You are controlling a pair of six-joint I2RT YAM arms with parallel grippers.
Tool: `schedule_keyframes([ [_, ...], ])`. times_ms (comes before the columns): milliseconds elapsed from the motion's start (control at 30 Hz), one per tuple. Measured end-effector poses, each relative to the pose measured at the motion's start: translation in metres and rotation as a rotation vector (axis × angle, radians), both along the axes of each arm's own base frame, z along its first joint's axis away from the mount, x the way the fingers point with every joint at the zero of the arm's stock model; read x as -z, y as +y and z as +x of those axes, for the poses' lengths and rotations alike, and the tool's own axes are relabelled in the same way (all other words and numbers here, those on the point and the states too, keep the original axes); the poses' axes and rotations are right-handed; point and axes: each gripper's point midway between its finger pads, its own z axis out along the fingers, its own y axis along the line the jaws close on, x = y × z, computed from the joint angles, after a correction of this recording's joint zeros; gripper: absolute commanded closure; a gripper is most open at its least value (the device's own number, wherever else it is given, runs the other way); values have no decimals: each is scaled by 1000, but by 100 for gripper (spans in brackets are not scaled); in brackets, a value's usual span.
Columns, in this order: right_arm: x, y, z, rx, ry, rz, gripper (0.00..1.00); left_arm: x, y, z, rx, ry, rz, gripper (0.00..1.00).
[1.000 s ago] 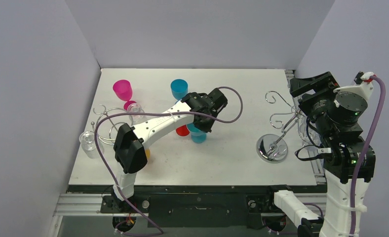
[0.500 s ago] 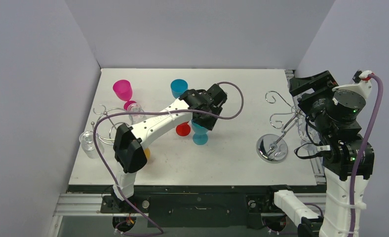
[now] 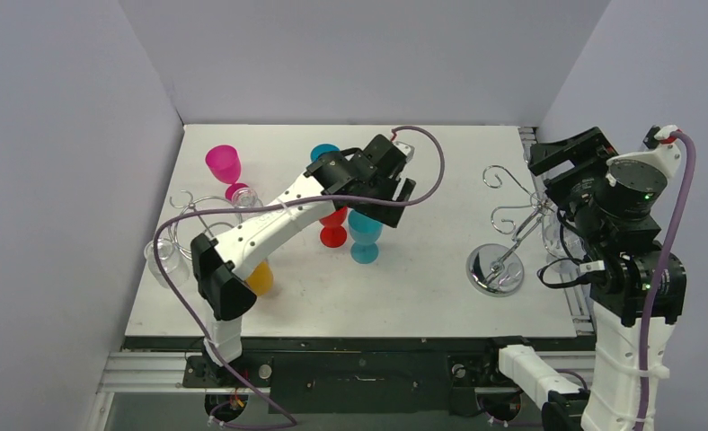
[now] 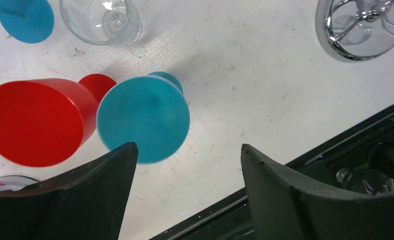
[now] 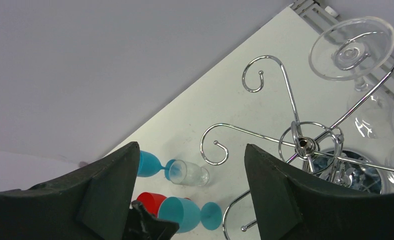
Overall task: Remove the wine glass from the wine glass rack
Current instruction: Place the wine glass at the center of the board, then pick up the wine glass from the wine rack.
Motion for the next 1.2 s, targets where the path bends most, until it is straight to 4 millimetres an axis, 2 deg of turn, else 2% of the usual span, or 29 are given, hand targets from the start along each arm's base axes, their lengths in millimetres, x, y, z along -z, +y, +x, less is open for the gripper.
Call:
schedule_keyframes([
  [167,-7,-16,-8,69,11,-40,25,-42,16,-17,21,-54,-95,16],
  [300,-10,-36,-19,160,35,-82,25,-82,34,-38,44,-116,-209,13],
  [400,-14,-54,-29,245,47,-110,25,-98,47,-53,62,-146,-274,13],
  [500,-15,-73,-36,326,77,-131,25,-102,57,-67,81,-151,-310,13],
  [600,-12,-92,-33,387,111,-124,26,-97,63,-78,99,-143,-328,12],
  [733,4,-109,-17,388,176,-64,27,-89,65,-87,119,-122,-340,12],
  [933,38,-118,2,333,265,65,29,-84,63,-95,144,-102,-375,12],
  [1033,43,-123,-5,362,284,85,29,-86,61,-97,151,-97,-388,12],
  [1200,33,-119,-31,423,244,57,29,-89,59,-103,168,-83,-413,12],
])
